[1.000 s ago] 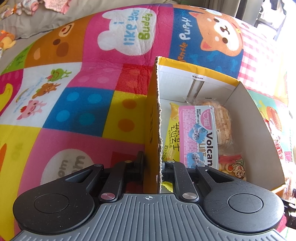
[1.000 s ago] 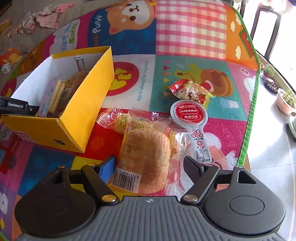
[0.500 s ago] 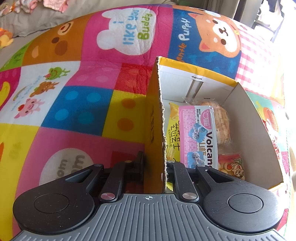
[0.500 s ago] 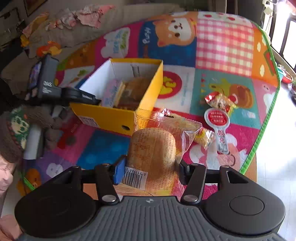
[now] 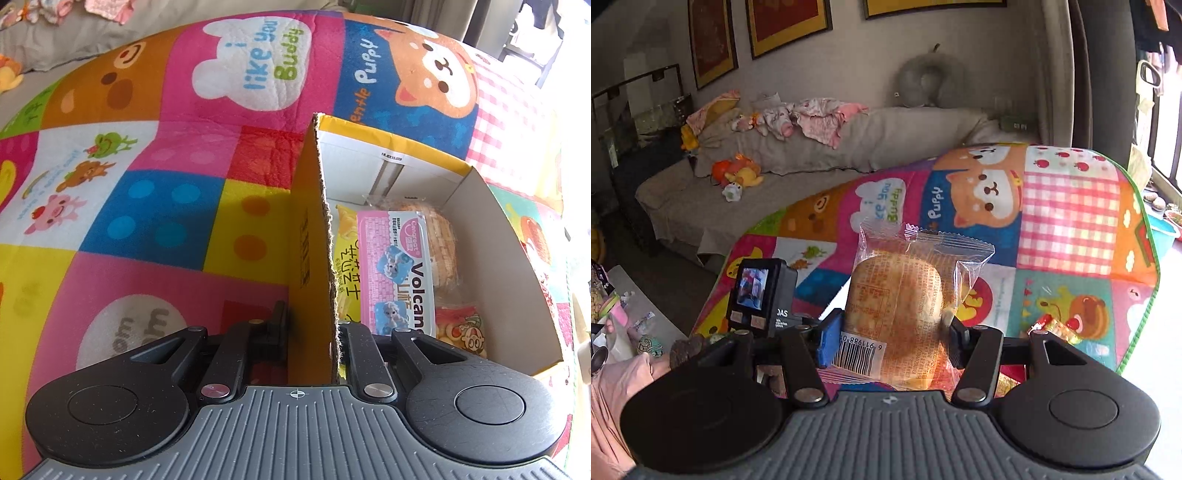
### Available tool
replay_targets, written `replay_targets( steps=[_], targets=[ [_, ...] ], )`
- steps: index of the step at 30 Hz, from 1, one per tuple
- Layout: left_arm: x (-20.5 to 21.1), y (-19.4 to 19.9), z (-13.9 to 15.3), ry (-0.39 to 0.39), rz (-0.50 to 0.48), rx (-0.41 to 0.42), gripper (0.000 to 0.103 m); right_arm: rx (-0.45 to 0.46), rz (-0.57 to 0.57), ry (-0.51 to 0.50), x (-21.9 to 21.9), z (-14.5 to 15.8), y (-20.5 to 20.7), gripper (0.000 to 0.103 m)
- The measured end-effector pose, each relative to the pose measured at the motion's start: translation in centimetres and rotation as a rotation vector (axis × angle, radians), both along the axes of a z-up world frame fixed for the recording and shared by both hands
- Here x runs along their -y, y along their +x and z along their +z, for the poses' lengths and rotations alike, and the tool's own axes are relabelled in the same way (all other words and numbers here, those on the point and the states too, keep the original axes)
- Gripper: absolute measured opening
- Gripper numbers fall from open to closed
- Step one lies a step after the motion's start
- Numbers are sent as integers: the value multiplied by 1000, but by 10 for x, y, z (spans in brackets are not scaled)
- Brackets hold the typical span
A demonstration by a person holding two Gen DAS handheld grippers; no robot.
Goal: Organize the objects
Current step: 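Close the right gripper on the bagged bun and lift it, then carry the bun over the yellow box and open the right gripper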
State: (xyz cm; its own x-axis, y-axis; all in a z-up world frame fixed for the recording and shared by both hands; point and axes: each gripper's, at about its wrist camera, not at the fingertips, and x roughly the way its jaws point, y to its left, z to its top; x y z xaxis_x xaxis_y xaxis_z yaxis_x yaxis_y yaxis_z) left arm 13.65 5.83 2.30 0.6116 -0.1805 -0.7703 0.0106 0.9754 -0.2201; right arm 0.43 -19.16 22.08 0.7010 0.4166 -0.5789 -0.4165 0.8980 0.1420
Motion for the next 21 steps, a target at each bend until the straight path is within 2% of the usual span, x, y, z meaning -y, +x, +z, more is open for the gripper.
replay_targets(
  steps=[4,12,17,19,21],
  targets=[
    [-1,0,0,-4,-2,1,15,18,10,4,-15,5,17,55],
    [-3,1,-1,-19,-4,4,16,-37,-41,38,-33,-10,72,55],
    [-3,1,-1,-23,-6,6,17,-87,-87,95,-28,-27,96,61],
    [-3,1,-1,-23,-7,7,16,-101,-103,102,-24,-32,100,68],
    [-3,0,-1,-23,-6,8,16,-110,-131,98,-16,-37,102,70]
  ],
)
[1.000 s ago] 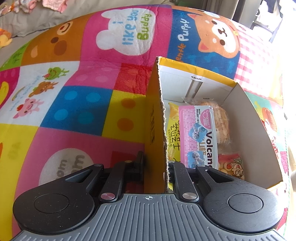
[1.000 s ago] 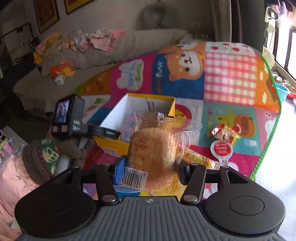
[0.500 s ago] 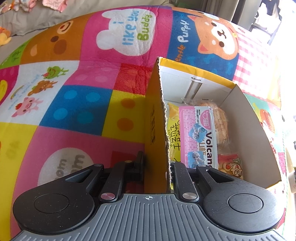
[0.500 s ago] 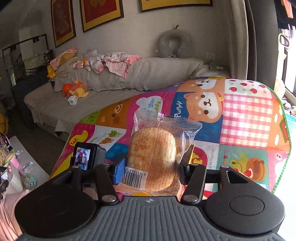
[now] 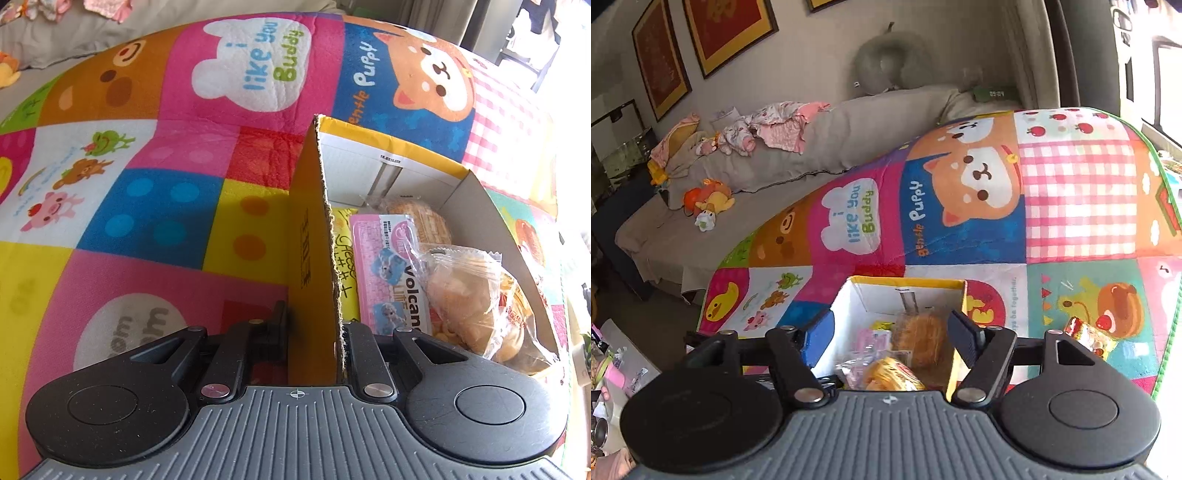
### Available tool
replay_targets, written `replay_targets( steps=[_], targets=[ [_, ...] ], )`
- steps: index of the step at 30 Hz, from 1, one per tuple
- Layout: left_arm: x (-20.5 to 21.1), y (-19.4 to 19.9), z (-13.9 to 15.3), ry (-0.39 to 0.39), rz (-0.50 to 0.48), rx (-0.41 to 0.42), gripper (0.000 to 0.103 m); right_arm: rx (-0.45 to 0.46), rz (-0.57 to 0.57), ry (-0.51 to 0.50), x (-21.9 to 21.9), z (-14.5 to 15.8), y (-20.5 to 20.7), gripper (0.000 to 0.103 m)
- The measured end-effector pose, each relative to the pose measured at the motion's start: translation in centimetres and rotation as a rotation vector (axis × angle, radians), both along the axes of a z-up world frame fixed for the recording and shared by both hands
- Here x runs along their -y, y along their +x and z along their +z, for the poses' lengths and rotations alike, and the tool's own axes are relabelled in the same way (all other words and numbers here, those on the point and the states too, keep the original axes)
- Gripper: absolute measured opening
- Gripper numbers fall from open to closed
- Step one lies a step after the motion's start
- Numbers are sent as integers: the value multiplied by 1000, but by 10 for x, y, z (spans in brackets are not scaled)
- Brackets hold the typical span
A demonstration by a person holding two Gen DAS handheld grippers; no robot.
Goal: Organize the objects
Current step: 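Carry the bun over the yellow box and open the right gripper, then grasp the yellow-wrapped bun with the right gripper and drop it into the box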
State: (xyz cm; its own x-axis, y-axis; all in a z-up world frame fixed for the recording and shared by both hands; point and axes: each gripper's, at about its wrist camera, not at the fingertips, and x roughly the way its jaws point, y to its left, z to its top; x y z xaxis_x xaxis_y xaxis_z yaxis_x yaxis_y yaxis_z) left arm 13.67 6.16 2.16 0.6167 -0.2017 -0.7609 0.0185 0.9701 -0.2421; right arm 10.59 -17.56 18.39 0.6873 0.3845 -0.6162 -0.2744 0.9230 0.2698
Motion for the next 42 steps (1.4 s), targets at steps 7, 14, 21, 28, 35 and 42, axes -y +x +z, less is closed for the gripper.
replay_targets(
  steps=[7,14,21,28,35,42],
  targets=[
    [0,-1,0,-2,0,2,16,-50,-132,-31,51,-21,2,74],
    [1,0,0,1,5,0,16,-124,-260,-58,102,-50,1,74],
    [0,-1,0,2,4,1,16,-55,-84,-170,52,-59,-16,74],
    [0,-1,0,-2,3,0,16,-1,114,-257,-34,-68,-2,74],
    [-1,0,-1,-9,1,0,17,14,135,-366,-73,-90,30,74],
    [-2,0,-1,-11,-4,1,17,12,66,-411,-66,-102,50,74]
  ],
)
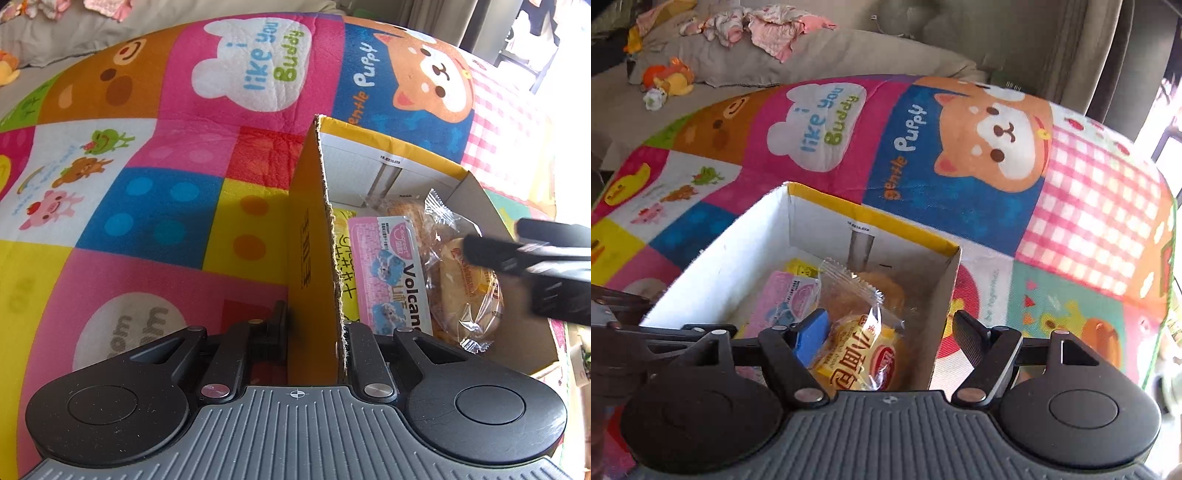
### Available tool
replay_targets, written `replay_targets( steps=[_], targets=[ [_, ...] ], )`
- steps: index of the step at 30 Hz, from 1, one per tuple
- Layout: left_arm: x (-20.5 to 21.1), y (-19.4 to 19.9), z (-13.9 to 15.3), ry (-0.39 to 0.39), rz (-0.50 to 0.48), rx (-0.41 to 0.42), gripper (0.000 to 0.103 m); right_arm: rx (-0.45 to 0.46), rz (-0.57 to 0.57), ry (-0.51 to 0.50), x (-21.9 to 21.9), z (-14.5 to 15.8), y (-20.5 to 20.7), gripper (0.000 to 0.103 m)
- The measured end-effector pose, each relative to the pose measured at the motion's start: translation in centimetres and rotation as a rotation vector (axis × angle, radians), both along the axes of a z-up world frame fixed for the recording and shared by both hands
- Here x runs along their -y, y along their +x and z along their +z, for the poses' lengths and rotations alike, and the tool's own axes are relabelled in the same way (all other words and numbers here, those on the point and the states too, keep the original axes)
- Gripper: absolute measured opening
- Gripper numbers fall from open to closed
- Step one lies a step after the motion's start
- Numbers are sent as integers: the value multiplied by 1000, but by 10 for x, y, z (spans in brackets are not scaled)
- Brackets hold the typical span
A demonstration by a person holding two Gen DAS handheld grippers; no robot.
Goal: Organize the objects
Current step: 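Grasp the yellow-wrapped bun with the right gripper and drop it into the box, then reach the right gripper to the corn-puff stick bag and close on it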
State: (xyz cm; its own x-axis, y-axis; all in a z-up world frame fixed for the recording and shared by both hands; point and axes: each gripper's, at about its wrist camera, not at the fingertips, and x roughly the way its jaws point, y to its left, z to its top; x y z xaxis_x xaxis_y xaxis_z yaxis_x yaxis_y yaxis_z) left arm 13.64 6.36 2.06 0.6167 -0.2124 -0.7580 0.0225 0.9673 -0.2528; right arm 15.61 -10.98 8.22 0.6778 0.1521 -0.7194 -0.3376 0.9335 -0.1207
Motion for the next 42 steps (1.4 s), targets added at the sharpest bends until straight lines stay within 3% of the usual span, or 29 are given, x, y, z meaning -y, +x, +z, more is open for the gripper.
replay_targets(
  steps=[4,8,9,10,12,21,25,26,29,31,35,37,42],
  targets=[
    [0,0,0,1,2,0,17,50,-11,128,39,31,-14,76],
    [0,-1,-1,-5,11,1,17,90,-113,74,87,42,-20,75],
    [1,0,-1,-4,12,1,17,75,-150,64,100,40,-20,65],
    [1,0,0,-2,13,1,17,47,-181,63,114,35,-19,44],
    [2,0,0,3,14,1,17,-30,-231,74,136,21,-15,32],
    [2,0,0,13,7,-2,17,-183,-267,111,159,-32,-35,32],
    [3,0,0,13,9,-2,16,-275,-186,265,159,-21,-60,32],
    [3,-1,0,13,9,-1,16,-280,-153,294,156,-16,-68,32],
    [2,-1,0,12,10,-1,16,-165,-117,197,146,-1,-84,39],
    [2,-1,0,11,11,0,16,-119,-160,173,153,1,-79,42],
    [2,-1,0,11,11,0,16,-164,-303,207,184,-19,-46,39],
    [2,-2,0,12,11,0,16,-198,-347,214,195,-37,-32,32],
    [2,-1,0,11,11,-1,16,-202,-338,208,195,-53,-20,32]
  ],
)
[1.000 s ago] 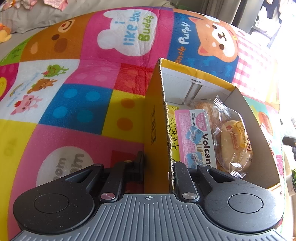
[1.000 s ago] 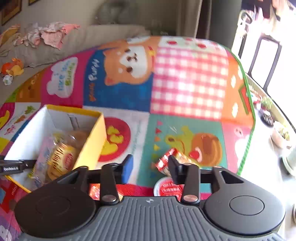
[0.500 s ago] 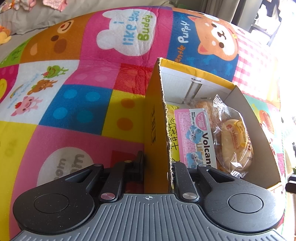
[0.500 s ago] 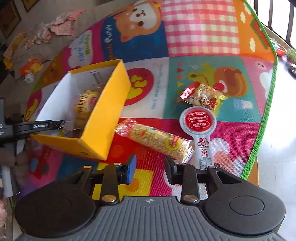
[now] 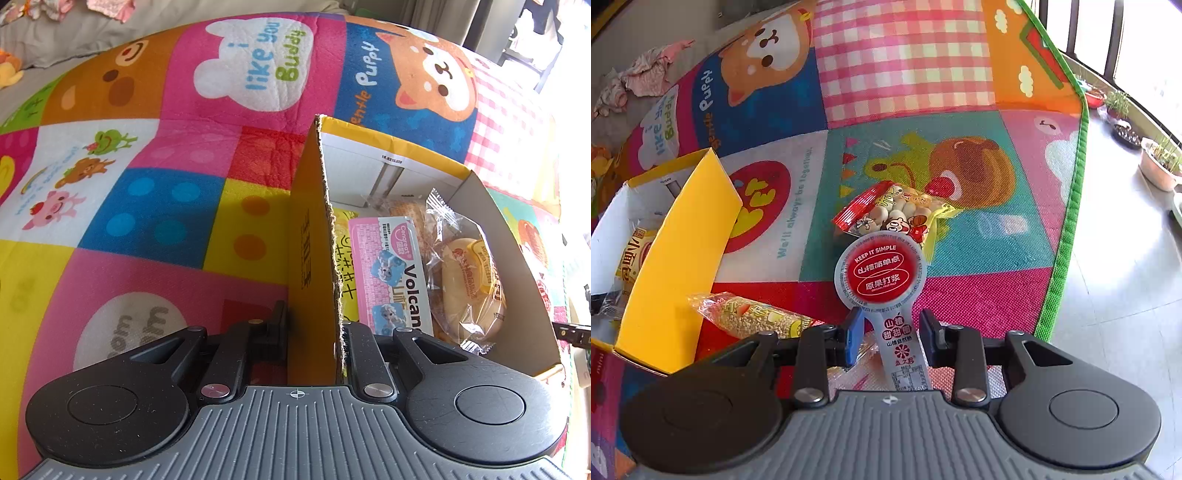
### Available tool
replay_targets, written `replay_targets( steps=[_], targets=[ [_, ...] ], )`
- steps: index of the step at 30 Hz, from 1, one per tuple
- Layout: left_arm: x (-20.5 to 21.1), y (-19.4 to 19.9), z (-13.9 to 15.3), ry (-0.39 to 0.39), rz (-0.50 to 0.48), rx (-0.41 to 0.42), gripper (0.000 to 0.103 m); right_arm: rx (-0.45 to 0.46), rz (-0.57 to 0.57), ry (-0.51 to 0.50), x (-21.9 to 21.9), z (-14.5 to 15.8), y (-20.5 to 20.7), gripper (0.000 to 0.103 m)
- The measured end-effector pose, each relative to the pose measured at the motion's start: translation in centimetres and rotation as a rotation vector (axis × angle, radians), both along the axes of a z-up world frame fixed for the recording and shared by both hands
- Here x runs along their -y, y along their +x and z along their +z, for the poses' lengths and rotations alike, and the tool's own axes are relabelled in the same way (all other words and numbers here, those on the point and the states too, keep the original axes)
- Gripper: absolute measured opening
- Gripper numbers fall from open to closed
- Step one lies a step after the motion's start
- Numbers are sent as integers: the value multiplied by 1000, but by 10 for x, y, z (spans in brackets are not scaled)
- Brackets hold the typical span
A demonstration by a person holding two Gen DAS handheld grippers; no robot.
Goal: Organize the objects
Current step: 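Reach the right gripper to the corn-puff stick bag and close on it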
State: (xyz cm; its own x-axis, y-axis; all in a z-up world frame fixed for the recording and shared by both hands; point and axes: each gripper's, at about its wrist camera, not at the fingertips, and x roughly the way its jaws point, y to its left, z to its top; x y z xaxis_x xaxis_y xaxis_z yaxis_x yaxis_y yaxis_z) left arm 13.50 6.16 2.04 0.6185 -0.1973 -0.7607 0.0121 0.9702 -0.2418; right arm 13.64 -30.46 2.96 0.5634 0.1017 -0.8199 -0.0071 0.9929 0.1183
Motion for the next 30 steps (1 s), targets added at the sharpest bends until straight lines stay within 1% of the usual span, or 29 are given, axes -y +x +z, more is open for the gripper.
replay_targets(
  steps=[3,7,11,13,14,16,20,21,22,26,30],
  targets=[
    [0,0,0,-2,0,0,16,-16,5,-28,-1,-3,-2,32],
    [0,0,0,-2,0,0,16,-44,26,-7,-3,2,-24,32],
    [0,0,0,-3,0,1,16,-81,131,49,-22,8,-59,32],
    [0,0,0,-3,1,0,16,-64,192,33,-35,15,-74,32],
    [0,0,0,-3,0,0,16,-39,212,6,-42,21,-80,33],
    [-1,0,0,-3,0,0,16,2,210,-13,-46,32,-84,36],
    [0,1,0,-1,2,-1,16,38,149,73,-40,49,-72,39],
    [0,1,0,0,3,-1,16,38,135,92,-40,49,-68,43],
    [0,1,1,3,5,-2,16,36,120,110,-41,47,-62,45],
    [5,1,2,30,4,-4,16,18,78,134,-51,28,-39,45],
    [6,0,3,40,-8,-9,16,-22,69,112,-62,6,-20,45]
  ],
)
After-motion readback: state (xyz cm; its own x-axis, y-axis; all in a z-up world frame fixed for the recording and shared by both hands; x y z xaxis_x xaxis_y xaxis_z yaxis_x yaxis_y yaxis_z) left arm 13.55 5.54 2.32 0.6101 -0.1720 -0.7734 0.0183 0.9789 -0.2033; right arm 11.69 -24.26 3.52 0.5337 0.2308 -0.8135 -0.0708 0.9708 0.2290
